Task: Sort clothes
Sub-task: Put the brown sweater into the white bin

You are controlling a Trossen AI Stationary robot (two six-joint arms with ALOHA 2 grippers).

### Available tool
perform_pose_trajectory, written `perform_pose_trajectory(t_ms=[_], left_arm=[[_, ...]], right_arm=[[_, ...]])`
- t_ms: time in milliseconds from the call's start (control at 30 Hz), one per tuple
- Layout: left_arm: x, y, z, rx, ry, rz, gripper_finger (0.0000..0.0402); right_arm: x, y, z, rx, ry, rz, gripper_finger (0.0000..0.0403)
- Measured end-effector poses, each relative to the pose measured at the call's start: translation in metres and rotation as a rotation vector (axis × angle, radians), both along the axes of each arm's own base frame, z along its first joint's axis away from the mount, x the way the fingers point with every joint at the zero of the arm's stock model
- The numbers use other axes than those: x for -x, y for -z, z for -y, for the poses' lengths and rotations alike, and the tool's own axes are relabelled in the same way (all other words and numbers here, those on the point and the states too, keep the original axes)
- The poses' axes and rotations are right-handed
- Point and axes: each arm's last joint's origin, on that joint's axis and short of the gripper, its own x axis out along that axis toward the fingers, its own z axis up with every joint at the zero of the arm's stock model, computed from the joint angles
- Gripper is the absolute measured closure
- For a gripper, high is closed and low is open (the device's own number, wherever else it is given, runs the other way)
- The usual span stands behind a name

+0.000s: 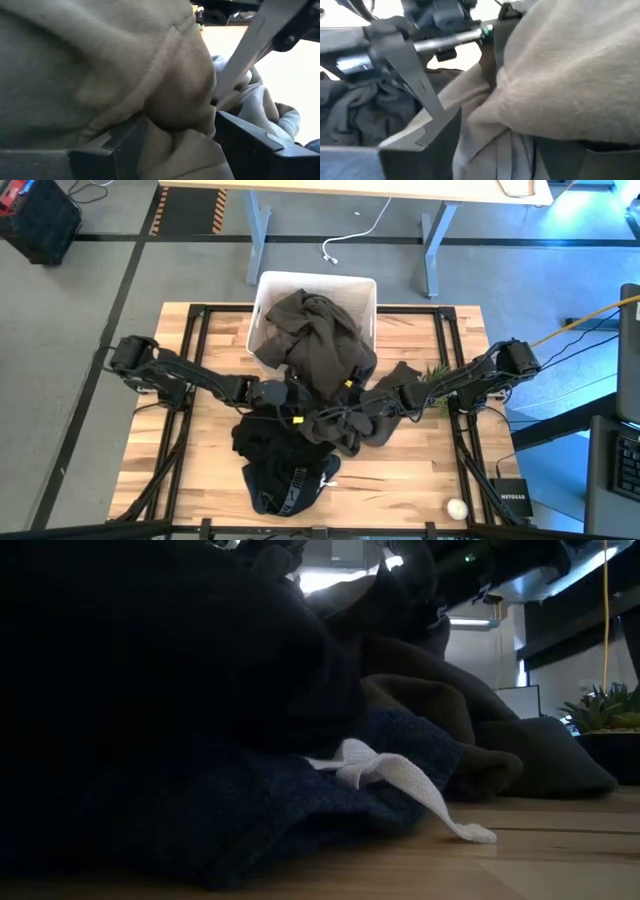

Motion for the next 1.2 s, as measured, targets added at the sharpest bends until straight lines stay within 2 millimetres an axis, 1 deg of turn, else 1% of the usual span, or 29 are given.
perform_pose_trajectory(t_ms=[100,233,333,367,400,433,533,600,667,767,867,967,1033,1100,1200], left_arm=[[-0.001,0.002,0.001,-0.016,0.011,-0.001,0.0167],[0.000,-0.001,0.004,-0.023,0.024,0.003,0.0167],[0.003,-0.012,0.010,-0.044,0.052,0.005,0.0167],[0.004,-0.018,0.013,-0.051,0.064,0.011,0.0167],[0.007,-0.025,0.015,-0.061,0.079,0.017,0.0167],[0.009,-0.034,0.018,-0.064,0.090,0.030,0.0167],[0.021,-0.059,0.023,-0.075,0.102,0.070,0.0167],[0.031,-0.072,0.025,-0.084,0.081,0.099,0.0167],[0.041,-0.084,0.025,-0.080,0.045,0.128,0.0167],[0.057,-0.099,0.023,-0.056,-0.013,0.163,0.0167],[0.069,-0.106,0.021,-0.027,-0.055,0.171,0.0167],[0.076,-0.109,0.018,-0.022,-0.084,0.156,0.0167],[0.078,-0.107,0.017,-0.029,-0.101,0.132,0.0167],[0.079,-0.105,0.016,-0.034,-0.117,0.111,0.0167],[0.079,-0.102,0.015,-0.035,-0.133,0.096,0.0167]], right_arm=[[0.000,0.000,0.000,0.004,-0.001,0.001,0.0200],[0.000,-0.001,0.000,0.033,-0.014,0.000,0.0287],[0.001,-0.005,-0.001,0.048,-0.063,0.000,0.0360],[0.002,-0.009,-0.001,0.051,-0.087,0.011,0.0378],[0.004,-0.015,-0.001,0.060,-0.104,0.024,0.0387],[0.006,-0.021,-0.001,0.072,-0.112,0.040,0.0388],[0.011,-0.047,0.001,0.106,-0.094,0.093,0.0369],[0.015,-0.071,0.003,0.155,-0.076,0.132,0.0366],[0.018,-0.094,0.005,0.209,-0.068,0.163,0.0376],[0.019,-0.127,0.005,0.293,-0.079,0.201,0.0393],[0.018,-0.161,0.013,0.394,-0.038,0.233,0.0390],[0.015,-0.190,0.033,0.443,0.016,0.277,0.0385],[0.013,-0.205,0.049,0.485,0.044,0.284,0.0387],[0.011,-0.222,0.068,0.524,0.092,0.306,0.0392],[0.015,-0.250,0.098,0.562,0.167,0.375,0.0394]])
